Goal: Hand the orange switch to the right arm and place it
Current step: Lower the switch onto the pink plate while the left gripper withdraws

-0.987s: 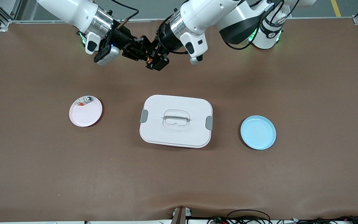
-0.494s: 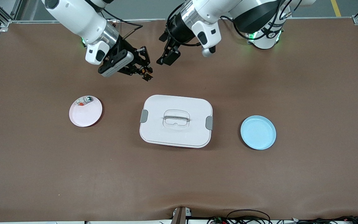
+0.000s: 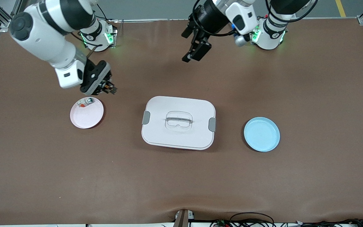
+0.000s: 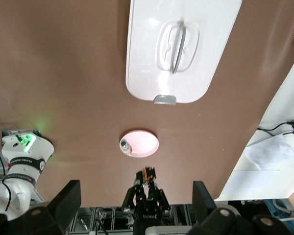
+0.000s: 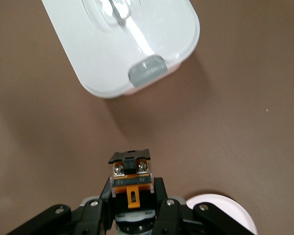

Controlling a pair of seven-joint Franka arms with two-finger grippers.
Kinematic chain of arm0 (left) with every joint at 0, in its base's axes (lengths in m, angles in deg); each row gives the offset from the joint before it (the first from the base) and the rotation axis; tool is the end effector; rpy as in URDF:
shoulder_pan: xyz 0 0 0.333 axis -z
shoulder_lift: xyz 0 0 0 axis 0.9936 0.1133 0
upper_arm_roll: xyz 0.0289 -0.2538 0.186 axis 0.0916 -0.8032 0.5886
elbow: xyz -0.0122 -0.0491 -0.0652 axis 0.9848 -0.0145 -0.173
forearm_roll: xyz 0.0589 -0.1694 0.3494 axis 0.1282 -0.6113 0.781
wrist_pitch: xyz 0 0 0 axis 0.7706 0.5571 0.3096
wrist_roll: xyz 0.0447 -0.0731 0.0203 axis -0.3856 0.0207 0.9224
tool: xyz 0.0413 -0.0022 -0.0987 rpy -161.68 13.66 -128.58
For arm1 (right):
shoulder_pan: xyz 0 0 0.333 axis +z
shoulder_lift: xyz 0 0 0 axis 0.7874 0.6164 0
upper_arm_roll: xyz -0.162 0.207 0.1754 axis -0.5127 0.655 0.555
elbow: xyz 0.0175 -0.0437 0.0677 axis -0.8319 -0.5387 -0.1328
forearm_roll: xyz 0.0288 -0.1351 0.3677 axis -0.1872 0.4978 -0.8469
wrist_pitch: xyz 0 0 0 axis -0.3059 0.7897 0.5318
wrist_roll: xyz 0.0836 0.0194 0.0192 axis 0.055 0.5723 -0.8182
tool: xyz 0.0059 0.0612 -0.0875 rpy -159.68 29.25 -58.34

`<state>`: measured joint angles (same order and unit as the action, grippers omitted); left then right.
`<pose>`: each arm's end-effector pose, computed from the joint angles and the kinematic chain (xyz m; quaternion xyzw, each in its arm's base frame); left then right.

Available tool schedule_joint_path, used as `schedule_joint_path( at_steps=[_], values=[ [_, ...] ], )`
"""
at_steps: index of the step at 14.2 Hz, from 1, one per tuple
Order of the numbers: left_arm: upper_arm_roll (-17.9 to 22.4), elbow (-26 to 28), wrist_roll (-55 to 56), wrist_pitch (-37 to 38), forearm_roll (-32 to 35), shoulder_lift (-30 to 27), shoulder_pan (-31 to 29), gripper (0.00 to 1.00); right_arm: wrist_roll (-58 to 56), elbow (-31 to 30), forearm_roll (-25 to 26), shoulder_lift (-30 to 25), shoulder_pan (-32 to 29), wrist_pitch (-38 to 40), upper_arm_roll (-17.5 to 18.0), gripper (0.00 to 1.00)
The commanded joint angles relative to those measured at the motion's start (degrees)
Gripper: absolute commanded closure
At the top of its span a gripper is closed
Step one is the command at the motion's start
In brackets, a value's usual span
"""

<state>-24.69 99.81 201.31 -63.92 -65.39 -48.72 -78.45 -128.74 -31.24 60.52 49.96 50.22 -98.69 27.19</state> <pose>0.4524 -0.4107 0.6801 0.6820 0.6738 -0.1725 0.2262 0.4988 0.1676 0.4812 -0.8681 -0.4846 -0.0377 0.1009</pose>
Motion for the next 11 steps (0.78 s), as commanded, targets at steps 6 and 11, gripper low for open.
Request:
schedule_joint_path(
  at_steps=[6,11],
  values=[
    [0.84,-0.72,-32.19,18.25,0.44,-4.52,-11.35,0.0,-27.36,-14.11,4.25,0.17,-12.85,-13.18,0.89,1.0],
    [1.19,-2.31,-59.25,29.15,0.96,-4.43,-19.27,0.0,-29.92,-21.69,8.82,3.67,-13.83,-25.42,0.98,1.0]
  ],
)
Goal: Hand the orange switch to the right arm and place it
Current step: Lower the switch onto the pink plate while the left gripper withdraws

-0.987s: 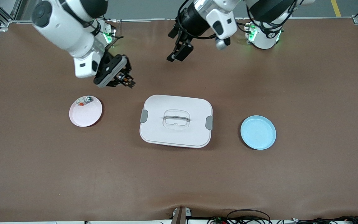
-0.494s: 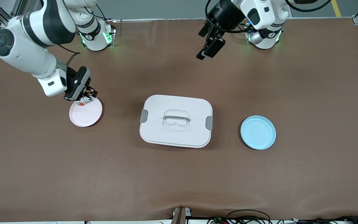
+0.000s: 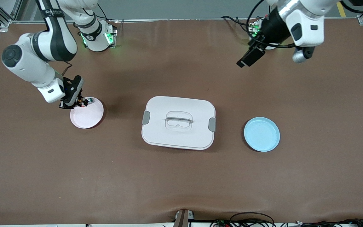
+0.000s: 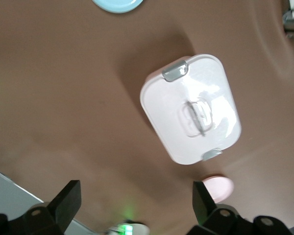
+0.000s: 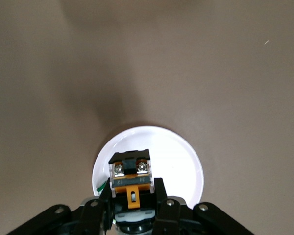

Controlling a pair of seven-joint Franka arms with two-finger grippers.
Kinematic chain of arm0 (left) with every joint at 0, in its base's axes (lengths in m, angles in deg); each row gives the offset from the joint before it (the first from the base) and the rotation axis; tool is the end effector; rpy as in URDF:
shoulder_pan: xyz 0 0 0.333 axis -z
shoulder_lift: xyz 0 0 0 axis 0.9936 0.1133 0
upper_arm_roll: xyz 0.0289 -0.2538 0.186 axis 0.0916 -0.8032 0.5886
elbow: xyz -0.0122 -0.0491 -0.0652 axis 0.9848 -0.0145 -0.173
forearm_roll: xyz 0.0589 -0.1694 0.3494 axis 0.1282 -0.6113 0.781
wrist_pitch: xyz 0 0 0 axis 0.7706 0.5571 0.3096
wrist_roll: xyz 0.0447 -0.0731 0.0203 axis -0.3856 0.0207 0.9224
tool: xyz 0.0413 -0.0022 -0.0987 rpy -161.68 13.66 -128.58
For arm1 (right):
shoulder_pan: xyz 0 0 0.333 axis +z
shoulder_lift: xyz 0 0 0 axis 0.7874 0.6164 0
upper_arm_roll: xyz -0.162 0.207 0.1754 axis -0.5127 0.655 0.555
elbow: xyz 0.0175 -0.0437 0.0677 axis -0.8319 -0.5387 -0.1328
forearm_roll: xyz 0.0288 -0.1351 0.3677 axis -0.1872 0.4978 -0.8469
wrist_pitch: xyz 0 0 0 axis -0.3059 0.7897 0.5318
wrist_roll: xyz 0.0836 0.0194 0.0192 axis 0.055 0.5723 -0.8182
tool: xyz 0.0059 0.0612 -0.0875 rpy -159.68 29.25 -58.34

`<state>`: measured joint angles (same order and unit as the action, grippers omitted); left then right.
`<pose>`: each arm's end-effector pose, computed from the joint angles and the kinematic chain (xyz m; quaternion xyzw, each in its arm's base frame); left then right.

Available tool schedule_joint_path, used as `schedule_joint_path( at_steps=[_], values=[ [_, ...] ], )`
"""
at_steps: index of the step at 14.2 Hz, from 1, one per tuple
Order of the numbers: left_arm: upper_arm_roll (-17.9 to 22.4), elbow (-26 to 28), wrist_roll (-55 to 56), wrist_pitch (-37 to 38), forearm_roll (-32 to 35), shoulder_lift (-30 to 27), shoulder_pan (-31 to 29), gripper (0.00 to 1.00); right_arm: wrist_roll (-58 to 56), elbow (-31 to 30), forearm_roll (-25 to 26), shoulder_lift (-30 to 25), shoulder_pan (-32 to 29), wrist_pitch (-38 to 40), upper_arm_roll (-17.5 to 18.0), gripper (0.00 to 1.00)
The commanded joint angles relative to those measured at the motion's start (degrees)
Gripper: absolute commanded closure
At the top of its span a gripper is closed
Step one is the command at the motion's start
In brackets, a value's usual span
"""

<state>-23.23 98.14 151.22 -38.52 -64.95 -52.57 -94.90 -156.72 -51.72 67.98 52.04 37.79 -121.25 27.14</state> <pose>0.4935 -0.2562 0.6785 0.8881 0.4246 -0.1120 0.1355 0.4788 0.0331 0.3358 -0.7969 -0.6029 -0.0296 0.0252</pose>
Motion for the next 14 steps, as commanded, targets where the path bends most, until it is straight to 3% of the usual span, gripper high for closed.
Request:
schedule_joint_path(
  at_steps=[1,7,14],
  values=[
    [-0.18,-0.64,-12.34,4.89,0.7,-0.59,-3.96,0.0,-3.43,-1.21,1.53,3.96,-1.57,-4.44,0.94,1.0],
    [0.52,-0.64,-45.63,8.42,8.34,-0.68,-10.99,0.0,-7.93,-3.67,1.71,15.57,-4.21,-22.11,0.85,1.0],
    [0.79,-0.2,-67.37,7.11,12.83,0.11,-19.43,0.0,-8.46,-3.67,3.9,18.92,-4.3,-23.88,-0.2,1.0]
  ],
)
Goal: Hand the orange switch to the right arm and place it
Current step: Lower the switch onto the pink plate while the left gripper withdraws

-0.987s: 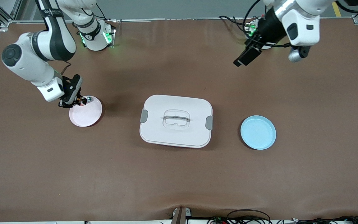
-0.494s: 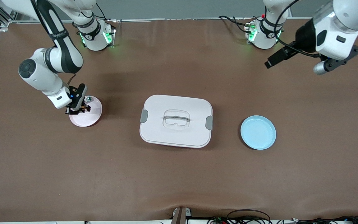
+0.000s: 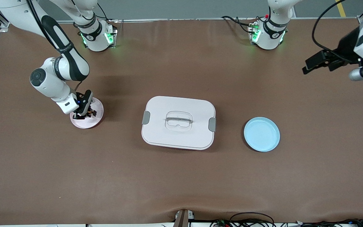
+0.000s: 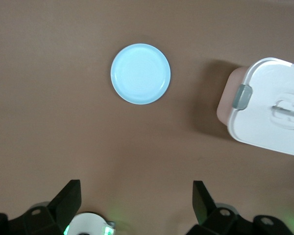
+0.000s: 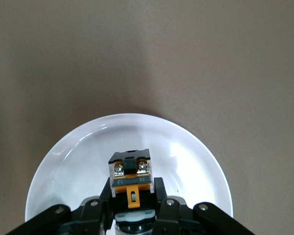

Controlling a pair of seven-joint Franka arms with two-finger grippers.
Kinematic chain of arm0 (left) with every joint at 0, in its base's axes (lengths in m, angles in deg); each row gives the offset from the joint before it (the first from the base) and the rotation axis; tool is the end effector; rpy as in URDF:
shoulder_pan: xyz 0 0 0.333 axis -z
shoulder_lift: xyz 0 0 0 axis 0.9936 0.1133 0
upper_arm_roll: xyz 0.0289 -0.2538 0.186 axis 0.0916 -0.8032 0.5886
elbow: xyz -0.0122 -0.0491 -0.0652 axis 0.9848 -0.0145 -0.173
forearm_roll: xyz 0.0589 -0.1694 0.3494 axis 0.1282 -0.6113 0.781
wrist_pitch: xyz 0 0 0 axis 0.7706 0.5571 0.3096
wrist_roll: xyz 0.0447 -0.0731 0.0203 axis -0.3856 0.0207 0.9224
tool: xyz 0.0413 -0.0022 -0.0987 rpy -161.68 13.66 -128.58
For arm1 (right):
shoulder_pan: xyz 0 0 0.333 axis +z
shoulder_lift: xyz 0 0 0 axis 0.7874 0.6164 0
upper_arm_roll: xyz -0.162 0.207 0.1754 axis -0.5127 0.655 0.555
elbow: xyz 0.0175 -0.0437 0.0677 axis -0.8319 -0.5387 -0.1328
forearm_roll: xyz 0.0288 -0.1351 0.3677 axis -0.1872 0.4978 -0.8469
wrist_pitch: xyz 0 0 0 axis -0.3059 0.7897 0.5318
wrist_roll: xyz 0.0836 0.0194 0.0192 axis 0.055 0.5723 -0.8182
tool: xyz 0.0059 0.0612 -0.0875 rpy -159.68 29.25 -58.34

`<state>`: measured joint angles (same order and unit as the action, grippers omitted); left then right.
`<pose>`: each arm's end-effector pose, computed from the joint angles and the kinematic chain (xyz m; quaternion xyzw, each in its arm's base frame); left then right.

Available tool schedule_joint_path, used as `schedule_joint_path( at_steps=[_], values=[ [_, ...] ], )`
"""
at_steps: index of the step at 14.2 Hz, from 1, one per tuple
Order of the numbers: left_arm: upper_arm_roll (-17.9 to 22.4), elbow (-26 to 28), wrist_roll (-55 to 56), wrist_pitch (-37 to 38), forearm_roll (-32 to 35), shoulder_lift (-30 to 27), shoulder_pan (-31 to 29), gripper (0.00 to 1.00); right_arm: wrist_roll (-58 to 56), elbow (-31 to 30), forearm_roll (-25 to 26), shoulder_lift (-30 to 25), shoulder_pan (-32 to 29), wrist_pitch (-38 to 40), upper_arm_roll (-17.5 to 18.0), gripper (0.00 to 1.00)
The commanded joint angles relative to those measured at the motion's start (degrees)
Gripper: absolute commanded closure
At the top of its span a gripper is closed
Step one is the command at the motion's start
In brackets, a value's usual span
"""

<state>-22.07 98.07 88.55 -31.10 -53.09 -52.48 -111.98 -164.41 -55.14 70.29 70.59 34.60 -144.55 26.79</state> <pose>0.5384 -0.0667 0.6613 0.9951 0.0619 -0.0428 0.0636 0.4795 0.0033 0.2011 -0.7746 -0.6294 -0.0568 0.0246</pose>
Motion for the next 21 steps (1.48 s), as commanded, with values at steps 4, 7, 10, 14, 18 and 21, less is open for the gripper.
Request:
schedule_joint_path(
  at_steps=[4,7,10,14,18,21],
  values=[
    [-0.37,2.5,-9.37,-4.51,3.85,0.3,-4.91,0.0,-0.68,-0.34,1.77,2.39,-1.1,-2.69,-0.73,1.0],
    [-0.37,9.43,-9.38,-11.45,6.85,-1.8,-5.7,0.0,-0.24,-0.43,1.77,4.24,-0.84,-4.89,-0.82,1.0],
    [0.06,14.98,-10.08,-15.34,6.76,-4.09,-7.45,0.0,1.25,-0.43,1.77,4.24,-0.84,-4.89,-0.82,0.13],
    [0.07,15.52,-13.51,-14.73,6.06,-4.1,-7.81,0.0,2.13,0.1,1.77,4.07,-0.49,-4.54,-0.82,0.0],
    [0.07,14.03,-13.34,-11.65,5.97,-3.31,-7.9,0.0,12.13,1.32,1.77,2.93,-0.58,-0.51,-0.82,0.0],
    [0.07,14.2,-13.51,-11.73,6.06,-2.43,-7.81,0.0,25.21,1.51,1.77,1.44,-0.06,3.61,-0.73,0.0]
  ],
)
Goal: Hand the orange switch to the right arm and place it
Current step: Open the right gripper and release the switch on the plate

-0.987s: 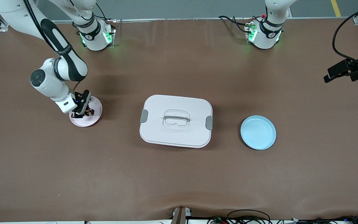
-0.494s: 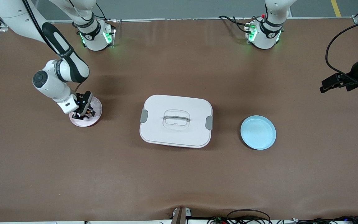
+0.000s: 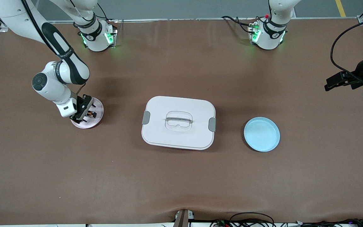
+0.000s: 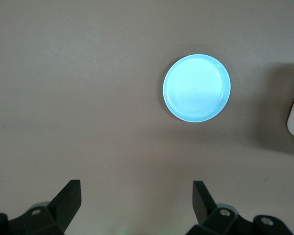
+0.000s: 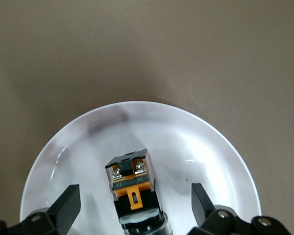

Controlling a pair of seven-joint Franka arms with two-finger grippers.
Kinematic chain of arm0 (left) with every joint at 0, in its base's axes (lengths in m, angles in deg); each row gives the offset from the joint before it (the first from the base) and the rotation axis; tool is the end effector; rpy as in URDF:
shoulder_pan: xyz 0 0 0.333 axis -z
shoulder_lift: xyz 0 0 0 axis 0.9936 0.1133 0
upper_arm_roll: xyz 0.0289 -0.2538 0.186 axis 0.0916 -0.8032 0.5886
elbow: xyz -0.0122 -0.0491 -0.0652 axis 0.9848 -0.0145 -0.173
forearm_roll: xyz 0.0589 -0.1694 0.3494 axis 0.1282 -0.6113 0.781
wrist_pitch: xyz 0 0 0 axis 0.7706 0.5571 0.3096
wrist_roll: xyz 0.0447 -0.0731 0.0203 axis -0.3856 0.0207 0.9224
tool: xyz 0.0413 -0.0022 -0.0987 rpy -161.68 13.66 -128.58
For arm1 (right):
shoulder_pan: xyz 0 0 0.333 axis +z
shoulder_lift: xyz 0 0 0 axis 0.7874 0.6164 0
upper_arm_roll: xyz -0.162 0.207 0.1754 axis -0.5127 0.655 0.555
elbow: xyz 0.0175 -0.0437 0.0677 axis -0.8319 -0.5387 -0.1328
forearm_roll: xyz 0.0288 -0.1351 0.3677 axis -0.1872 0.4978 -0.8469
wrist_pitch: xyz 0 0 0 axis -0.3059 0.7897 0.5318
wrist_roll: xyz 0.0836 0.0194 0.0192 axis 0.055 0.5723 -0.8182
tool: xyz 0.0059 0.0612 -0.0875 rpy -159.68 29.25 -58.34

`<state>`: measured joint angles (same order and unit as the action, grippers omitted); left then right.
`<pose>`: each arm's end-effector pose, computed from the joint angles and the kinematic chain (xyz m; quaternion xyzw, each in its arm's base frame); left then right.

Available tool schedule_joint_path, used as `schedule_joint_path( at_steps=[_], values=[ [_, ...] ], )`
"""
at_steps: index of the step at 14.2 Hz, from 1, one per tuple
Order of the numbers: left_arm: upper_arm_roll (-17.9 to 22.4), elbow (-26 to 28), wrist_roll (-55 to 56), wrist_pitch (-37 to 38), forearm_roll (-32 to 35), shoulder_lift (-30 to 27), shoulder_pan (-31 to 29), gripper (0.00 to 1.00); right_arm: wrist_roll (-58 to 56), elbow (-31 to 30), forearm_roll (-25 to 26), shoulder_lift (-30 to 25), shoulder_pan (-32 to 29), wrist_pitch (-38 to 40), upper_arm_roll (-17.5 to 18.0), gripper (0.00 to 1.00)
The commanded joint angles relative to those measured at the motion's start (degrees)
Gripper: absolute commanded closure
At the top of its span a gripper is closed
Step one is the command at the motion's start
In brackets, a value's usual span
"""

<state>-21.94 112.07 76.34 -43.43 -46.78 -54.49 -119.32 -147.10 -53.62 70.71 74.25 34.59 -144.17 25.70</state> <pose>0.5514 0.0116 0.5801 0.9990 0.0308 -0.0314 0.0058 0.4812 -0.0039 0.1789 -0.8645 -0.4989 -0.0375 0.0481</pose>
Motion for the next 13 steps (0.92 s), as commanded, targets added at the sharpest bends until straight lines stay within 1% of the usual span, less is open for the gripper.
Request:
schedule_joint_path(
  at_steps=[1,4,5,6,7,8,9,11,12,13],
  values=[
    [-0.07,0.11,-1.31,0.59,-0.25,-0.33,-0.47,0.0,10.98,0.59,1.35,-2.49,1.0,4.73,0.36,0.0],
    [-0.07,0.02,-0.87,0.59,0.01,-0.33,-0.47,0.0,15.48,3.31,1.44,-3.11,1.1,10.35,0.18,0.0],
    [-0.07,0.02,-0.78,0.59,0.19,-0.33,-0.47,0.0,18.8,5.23,1.53,-3.2,1.28,14.81,0.1,0.0],
    [-0.07,0.02,-0.78,0.59,0.19,-0.33,-0.47,0.0,22.4,7.51,1.79,-3.37,1.45,20.25,0.09,0.0],
    [-0.16,0.02,-0.78,0.59,0.19,-0.33,-0.47,0.0,26.36,10.32,3.53,-4.15,1.37,25.44,0.18,0.0],
    [-0.07,0.02,-0.78,0.59,0.19,-0.24,-0.39,0.0,31.18,13.57,6.51,-4.34,1.37,30.97,0.36,0.0],
    [-0.07,0.02,-0.69,0.59,0.11,-0.24,-0.21,0.0,36.54,17.78,9.15,-4.08,1.45,38.16,0.71,0.0],
    [0.54,0.02,-0.61,0.59,0.28,-0.24,1.62,0.0,44.73,26.13,10.32,-3.37,2.07,50.57,0.71,0.0],
    [3.07,0.02,-0.52,0.59,0.37,-0.16,4.33,0.0,45.98,29.39,10.32,-3.2,2.16,54.98,0.71,0.0],
    [7.53,0.02,-0.43,0.68,0.37,-0.24,8.62,0.0,46.17,32.21,10.41,-2.76,2.07,58.33,0.71,0.0]
  ],
)
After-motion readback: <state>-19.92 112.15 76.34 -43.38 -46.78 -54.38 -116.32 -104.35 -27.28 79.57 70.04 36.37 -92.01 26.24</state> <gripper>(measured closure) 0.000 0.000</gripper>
